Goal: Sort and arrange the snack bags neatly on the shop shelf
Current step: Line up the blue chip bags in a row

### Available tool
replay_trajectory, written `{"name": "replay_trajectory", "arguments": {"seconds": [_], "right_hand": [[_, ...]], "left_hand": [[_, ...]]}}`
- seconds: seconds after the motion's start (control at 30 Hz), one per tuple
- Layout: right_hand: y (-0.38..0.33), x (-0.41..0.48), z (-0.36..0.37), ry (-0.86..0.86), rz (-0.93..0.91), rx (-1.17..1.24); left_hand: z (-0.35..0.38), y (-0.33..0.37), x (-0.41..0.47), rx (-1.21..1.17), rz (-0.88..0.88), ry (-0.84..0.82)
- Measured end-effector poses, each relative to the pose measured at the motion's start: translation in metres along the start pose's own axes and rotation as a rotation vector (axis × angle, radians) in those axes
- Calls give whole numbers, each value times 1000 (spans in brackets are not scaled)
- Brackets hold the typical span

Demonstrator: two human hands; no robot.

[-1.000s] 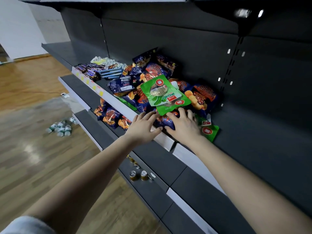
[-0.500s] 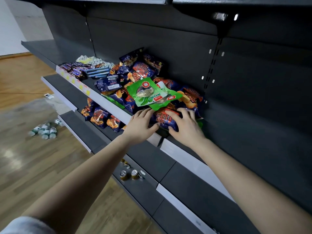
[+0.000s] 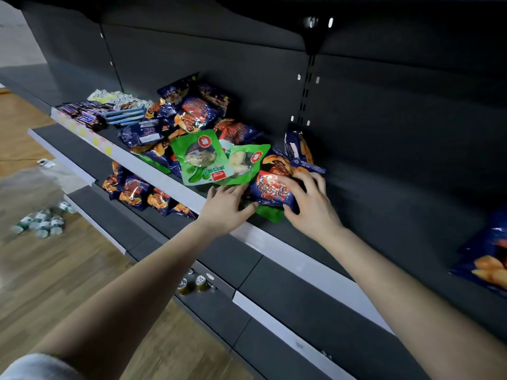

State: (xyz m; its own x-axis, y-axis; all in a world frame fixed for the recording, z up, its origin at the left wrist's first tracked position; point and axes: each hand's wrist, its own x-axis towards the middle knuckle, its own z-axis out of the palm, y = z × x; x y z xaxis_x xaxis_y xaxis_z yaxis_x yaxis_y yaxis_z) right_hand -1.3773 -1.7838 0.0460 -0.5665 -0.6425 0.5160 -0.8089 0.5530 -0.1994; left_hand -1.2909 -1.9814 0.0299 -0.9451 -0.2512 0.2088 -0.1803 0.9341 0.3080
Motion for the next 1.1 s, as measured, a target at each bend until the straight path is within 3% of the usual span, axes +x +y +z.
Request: {"name": "replay_trajectory", "arguments": {"seconds": [0.33,0.5,0.83,0.9,1.1], "right_hand": [[25,-20,-21,211,-21,-50],[27,-23,-27,284,-37,-74],[36,-32,-47,427,27,-136],[38,-36,-50,430,49,-122],[42,-55,-53,291,-13,-66]], "left_hand": [[2,26,-3,16,-201,265],[1,43,0,-24,-76,362],[12,95,11,-220,35,238],[16,106,13,-315,52,178],[18,132,18,-953,29,129]]}}
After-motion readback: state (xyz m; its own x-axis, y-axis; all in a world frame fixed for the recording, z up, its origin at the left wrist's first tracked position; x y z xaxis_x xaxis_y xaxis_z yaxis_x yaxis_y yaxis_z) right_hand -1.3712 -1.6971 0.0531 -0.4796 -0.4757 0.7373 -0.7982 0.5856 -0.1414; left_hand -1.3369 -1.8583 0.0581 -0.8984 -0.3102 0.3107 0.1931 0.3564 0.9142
